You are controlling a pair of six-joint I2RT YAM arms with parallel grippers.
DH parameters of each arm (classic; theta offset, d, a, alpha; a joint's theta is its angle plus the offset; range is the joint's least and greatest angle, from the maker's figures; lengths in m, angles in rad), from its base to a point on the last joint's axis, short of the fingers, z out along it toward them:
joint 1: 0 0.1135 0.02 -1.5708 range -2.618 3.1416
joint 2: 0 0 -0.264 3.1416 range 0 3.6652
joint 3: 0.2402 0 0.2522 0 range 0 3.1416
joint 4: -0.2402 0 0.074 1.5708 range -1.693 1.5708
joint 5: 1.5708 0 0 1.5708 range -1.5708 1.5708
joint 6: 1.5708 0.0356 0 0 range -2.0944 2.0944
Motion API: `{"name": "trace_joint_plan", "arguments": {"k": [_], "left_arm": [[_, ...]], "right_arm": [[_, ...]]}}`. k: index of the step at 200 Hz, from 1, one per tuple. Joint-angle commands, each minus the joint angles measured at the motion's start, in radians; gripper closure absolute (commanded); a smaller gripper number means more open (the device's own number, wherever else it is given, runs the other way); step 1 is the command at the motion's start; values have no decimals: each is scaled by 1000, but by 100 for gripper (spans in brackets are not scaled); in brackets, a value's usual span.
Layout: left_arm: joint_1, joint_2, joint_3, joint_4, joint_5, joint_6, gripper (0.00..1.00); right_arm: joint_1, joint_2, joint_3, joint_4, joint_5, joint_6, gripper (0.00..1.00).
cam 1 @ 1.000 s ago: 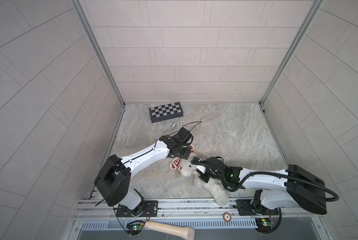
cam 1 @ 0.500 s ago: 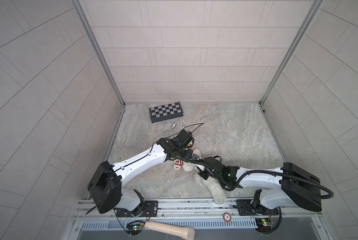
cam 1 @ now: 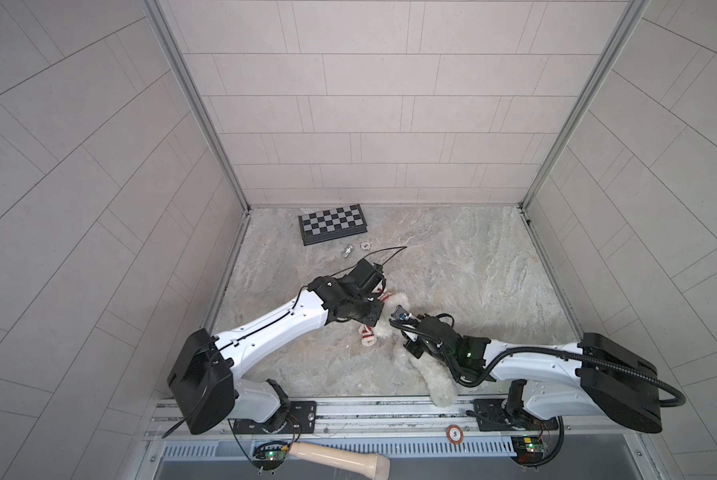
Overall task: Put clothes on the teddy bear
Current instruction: 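Pull the sweater over the bear's head with the left gripper while the right holds it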
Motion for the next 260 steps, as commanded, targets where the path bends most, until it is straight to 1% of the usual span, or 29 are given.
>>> {"name": "trace_joint_plan", "arguments": {"k": [1,19,49,76,109,156,196,220,260], "left_arm": [[-8,-22,20,-15,18,10,100],[-11,-20,29,-39,-3,29,100],[-11,-19,27,-68,-38,56,100],[-12,-17,22,-63,-39,59,100],[-11,-20,29,-28,11,41,100],[-12,-44,30,13,93,9,100],[-12,-49,31,35,117,-8,100],[-12,-40,41,38,127,-7,100],[-12,-45,42,60,145,-20,100]], "right_arm": [[12,3,8,38,41,-2,100],[12,-21,-4,38,59,14,100],[14,-121,-40,35,47,28,100],[15,-159,-60,14,50,4,100],[25,-119,-40,-26,87,-26,100],[48,-39,-23,17,121,-59,100],[88,-34,-47,96,90,-95,100],[108,-58,-102,192,31,-133,100],[108,-56,-121,196,-55,-164,100]]}}
